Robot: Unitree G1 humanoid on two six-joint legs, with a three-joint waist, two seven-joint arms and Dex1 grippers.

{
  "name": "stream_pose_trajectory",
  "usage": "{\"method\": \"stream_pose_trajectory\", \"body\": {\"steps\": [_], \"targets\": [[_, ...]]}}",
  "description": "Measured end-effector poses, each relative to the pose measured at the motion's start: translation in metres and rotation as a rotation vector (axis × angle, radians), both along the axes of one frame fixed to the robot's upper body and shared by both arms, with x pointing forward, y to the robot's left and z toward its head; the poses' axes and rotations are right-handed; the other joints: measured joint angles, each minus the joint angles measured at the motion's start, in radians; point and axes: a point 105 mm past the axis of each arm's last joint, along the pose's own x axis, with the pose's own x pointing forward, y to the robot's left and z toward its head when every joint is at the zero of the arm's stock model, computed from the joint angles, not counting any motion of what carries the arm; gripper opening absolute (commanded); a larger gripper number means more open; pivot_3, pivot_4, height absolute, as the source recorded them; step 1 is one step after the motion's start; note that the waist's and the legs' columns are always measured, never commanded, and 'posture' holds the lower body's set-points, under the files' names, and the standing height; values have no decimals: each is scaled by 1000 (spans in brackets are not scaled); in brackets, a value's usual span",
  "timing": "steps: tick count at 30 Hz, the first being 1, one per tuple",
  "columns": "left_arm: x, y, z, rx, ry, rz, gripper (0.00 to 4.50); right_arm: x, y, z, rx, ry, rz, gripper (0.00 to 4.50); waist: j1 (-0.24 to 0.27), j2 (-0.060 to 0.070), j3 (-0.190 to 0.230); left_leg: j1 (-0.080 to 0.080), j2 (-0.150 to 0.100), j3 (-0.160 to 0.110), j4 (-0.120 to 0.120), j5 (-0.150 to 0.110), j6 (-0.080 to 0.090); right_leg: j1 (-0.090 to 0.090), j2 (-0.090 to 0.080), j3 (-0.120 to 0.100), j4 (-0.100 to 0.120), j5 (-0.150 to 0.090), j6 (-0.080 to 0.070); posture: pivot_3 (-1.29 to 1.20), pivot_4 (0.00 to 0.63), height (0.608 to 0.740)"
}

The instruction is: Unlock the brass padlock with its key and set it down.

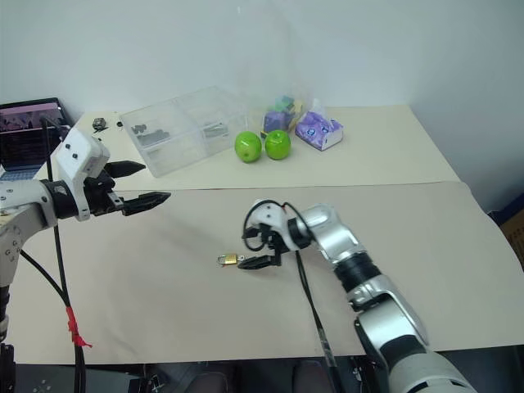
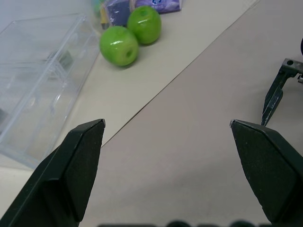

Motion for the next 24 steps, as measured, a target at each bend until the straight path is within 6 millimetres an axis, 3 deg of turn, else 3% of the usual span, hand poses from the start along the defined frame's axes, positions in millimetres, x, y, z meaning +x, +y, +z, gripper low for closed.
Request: {"method": "stream_pose_trajectory", "body": {"steps": [2,6,9,13,16,21,24], "targets": [[0,-12,-7,-12,-19,-41,4500,-9,-18,7,17,40,-17,4492,1,0,0,0,0,0,0,0,0,0,0,0,0,0,0,0,150,740],[-7,-38,-40,-14,15,-166,4500,-19,-47,27,38,51,-65,4492,-5,0,0,0,1,2,0,-1,1,0,0,2,-1,0,0,0,150,740],[-11,-50,-50,-3,18,-235,4500,-21,-58,47,79,24,-99,4492,-7,0,0,0,1,3,0,-1,2,0,1,2,-1,0,-1,0,150,740],[-9,-53,-63,24,16,-297,4500,-32,-66,67,93,-53,-92,4492,1,1,-1,0,1,3,1,-2,3,1,0,2,-2,0,-1,0,150,740],[-10,-56,-85,36,68,-357,4500,-39,-70,82,118,-85,-109,4492,5,1,-1,0,1,4,1,-2,3,1,0,2,-3,0,-1,0,150,740],[-6,-56,-108,35,109,-400,4500,-40,-77,85,108,-93,-178,4492,17,1,-1,0,1,4,2,-2,3,2,0,2,-3,0,-1,0,150,740],[0,-65,-122,31,123,-439,4500,-39,-78,83,101,-92,-217,4492,24,2,-1,0,1,5,2,-2,3,2,0,1,-3,0,-1,0,150,740]]}}
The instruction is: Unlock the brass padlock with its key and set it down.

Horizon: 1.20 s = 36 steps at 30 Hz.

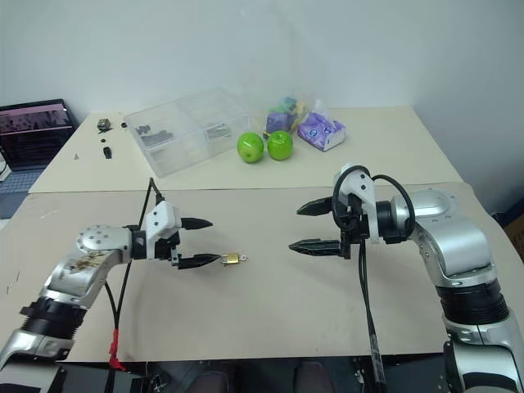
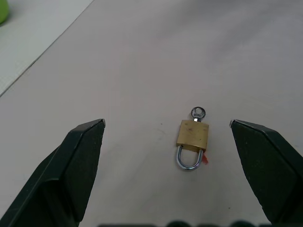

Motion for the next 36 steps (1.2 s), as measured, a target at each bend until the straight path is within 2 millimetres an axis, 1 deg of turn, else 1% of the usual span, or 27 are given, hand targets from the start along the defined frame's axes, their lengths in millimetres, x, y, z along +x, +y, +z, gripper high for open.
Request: {"method": "stream_pose_trajectory", "body": {"steps": [2,6,8,12,15,17,22,33,36], "targets": [[2,-4,-9,16,13,-30,4500,0,-1,-1,-9,-1,-21,4492,2,0,0,-1,0,0,0,0,0,0,0,0,0,0,0,0,150,740],[11,-3,-13,59,-12,-61,4500,0,-6,2,-15,-13,-53,4492,1,0,0,-1,0,0,0,0,1,0,0,0,0,0,0,0,150,740],[12,-6,-19,72,-13,-86,4500,-1,-9,4,-8,-19,-75,4492,1,0,0,-1,0,0,0,0,1,0,0,0,0,0,0,0,150,740],[8,-16,-31,75,10,-130,4500,0,-13,2,-21,-19,-108,4492,-2,0,0,-1,0,0,1,0,1,0,0,0,0,0,0,0,150,740],[4,-22,-32,88,12,-167,4500,-1,-16,-3,-33,-10,-127,4492,-1,0,0,-1,0,0,1,0,1,0,0,0,0,0,0,0,150,740],[2,-22,-34,95,9,-173,4500,-1,-17,-4,-34,-8,-134,4492,-3,0,0,-1,0,0,1,0,1,0,0,0,0,0,0,0,150,740],[0,-21,-38,103,17,-166,4500,0,-17,-2,-32,-20,-146,4492,-1,0,0,0,0,0,1,0,1,0,0,0,0,0,0,0,150,740],[0,-20,-39,132,28,-138,4500,0,-16,-2,-25,-22,-146,4492,-1,0,0,0,0,0,1,-1,1,1,0,0,0,0,0,0,150,740],[1,-21,-40,129,42,-127,3775,0,-16,-1,-25,-27,-144,4500,-1,0,-1,1,0,0,1,-1,1,2,0,0,0,0,0,0,150,740]]}}
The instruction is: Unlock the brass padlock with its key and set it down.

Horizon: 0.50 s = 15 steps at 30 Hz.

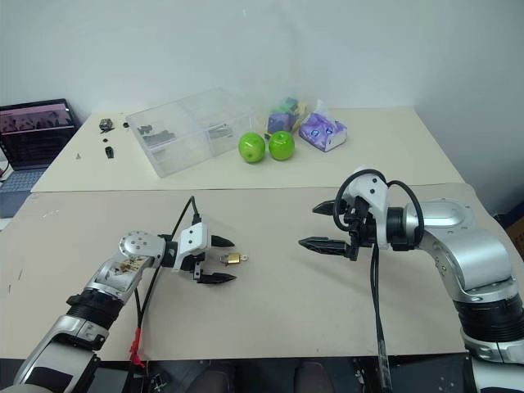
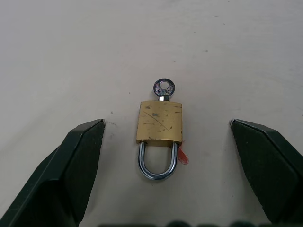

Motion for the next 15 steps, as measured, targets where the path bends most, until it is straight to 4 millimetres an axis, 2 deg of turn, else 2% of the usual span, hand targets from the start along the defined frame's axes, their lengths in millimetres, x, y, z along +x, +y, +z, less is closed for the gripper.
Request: {"method": "stream_pose_trajectory", "body": {"steps": [8,15], "targets": [[1,-5,0,-23,34,17,822,0,0,1,-1,-7,-2,4500,2,0,0,0,0,0,0,0,0,0,0,0,0,0,0,0,150,740],[2,-10,1,-40,69,30,829,0,-1,0,-7,-5,-8,4500,8,0,0,-1,0,0,1,0,0,1,0,0,0,0,0,0,150,740]]}}
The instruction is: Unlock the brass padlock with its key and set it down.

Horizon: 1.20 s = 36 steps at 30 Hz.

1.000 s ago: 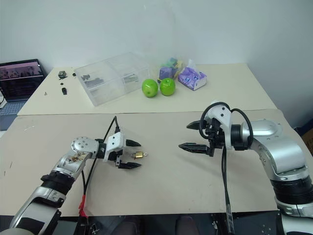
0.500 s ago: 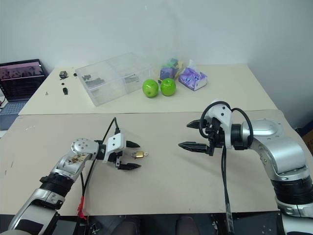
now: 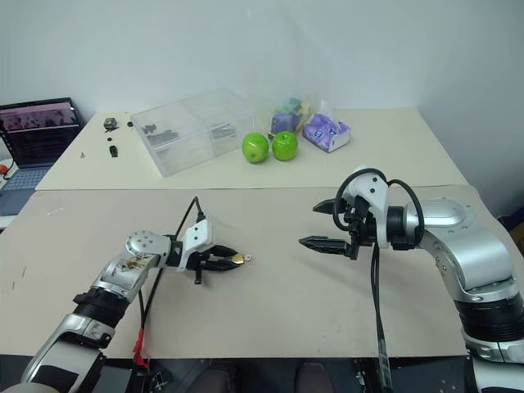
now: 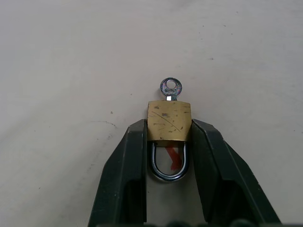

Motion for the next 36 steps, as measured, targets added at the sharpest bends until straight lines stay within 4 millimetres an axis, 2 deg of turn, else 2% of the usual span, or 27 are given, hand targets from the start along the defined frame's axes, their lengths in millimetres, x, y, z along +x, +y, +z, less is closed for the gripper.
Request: {"method": "stream_pose_trajectory", "body": {"steps": [4,9,12,21,25,27,31,36], "targets": [[-1,-10,5,-29,-3,-12,829,-1,0,-2,-1,5,-3,4500,1,0,0,-1,0,0,0,0,0,0,0,0,-1,0,0,0,150,740],[-6,-23,35,-120,10,-53,829,-1,-2,-5,-53,-16,-5,4500,-7,0,0,-1,0,0,0,0,0,-1,0,0,0,0,0,0,150,740],[-10,-19,44,-129,40,-61,829,1,-4,-6,-190,-107,1,4500,-16,0,0,0,0,0,-1,0,0,-1,0,0,-1,0,0,0,150,740],[-18,-21,52,-136,75,-88,829,6,25,0,-371,-509,125,4500,-15,0,0,0,0,0,-1,0,0,-1,1,0,-1,0,0,0,150,740],[-21,-23,51,-132,94,-116,829,0,32,-17,-440,-621,209,4500,-8,0,0,-1,0,0,-1,0,0,-1,0,0,-2,0,0,0,150,740],[-21,-26,57,-141,103,-139,829,-2,33,-26,-472,-682,249,4500,-6,0,0,-1,0,0,0,0,0,0,0,0,-2,0,0,0,150,740],[-18,-29,70,-145,85,-170,829,-12,41,-26,-457,-840,321,4500,-9,0,0,0,0,1,-1,0,0,0,1,0,-2,0,0,0,150,740],[-18,-28,69,-137,108,-185,829,-18,39,-28,-449,-914,343,4500,-14,0,0,0,0,1,0,0,0,0,1,1,-2,0,0,0,150,740]]}}
